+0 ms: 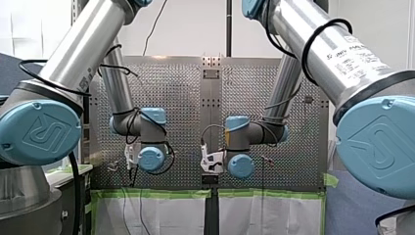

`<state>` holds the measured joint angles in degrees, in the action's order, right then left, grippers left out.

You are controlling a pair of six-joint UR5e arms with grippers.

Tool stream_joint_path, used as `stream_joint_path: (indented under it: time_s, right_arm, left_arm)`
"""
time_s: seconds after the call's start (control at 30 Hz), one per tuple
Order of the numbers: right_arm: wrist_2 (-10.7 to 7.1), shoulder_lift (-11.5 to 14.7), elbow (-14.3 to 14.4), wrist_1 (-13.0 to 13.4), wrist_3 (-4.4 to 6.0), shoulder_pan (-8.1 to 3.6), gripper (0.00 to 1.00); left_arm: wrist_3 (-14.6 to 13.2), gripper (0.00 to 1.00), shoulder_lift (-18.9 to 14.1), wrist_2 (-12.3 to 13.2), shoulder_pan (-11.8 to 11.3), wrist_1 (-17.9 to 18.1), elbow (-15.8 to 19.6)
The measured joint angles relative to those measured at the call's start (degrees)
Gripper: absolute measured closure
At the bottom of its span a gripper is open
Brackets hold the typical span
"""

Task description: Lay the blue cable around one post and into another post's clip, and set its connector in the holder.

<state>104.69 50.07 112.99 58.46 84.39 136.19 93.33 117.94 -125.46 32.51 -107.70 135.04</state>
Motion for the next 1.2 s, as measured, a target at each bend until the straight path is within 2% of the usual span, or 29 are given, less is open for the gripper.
stream_joint_path:
  time_s: [0.63,0.7,0.8,0.93,1.07,1.13,1.2]
  right_arm:
    - [0.20,0.2,0.2,-0.2,0.20,-0.18,1.00]
    - [0.74,0.7,0.2,-0.7,0.73,-0.68,1.00]
    - [2.16,2.2,-0.1,-2.2,2.16,-1.28,1.00]
    - [3.51,4.6,-0.5,-4.6,4.56,-1.94,1.00]
    - [3.09,6.7,-1.9,-6.7,6.64,-2.42,1.00]
    - [2.32,8.0,-3.1,-8.0,7.43,-2.64,1.00]
    - [1.45,9.1,-4.1,-9.1,7.77,-2.80,1.00]
  left_arm:
    - [0.6,1.00,0.3,-0.2,-0.4,-0.2,-0.6]
    - [1.2,1.00,-0.3,-0.3,-0.6,-0.7,-1.3]
    - [2.0,1.00,-1.7,-0.4,-1.1,-2.1,-2.7]
    - [3.8,1.00,-4.0,-0.5,-1.8,-4.4,-4.1]
    - [5.4,1.00,-6.2,-0.5,-2.4,-6.6,-5.1]
    - [6.3,1.00,-7.4,-0.7,-2.8,-7.8,-5.8]
    - [6.9,1.00,-8.4,-0.8,-3.1,-8.7,-6.7]
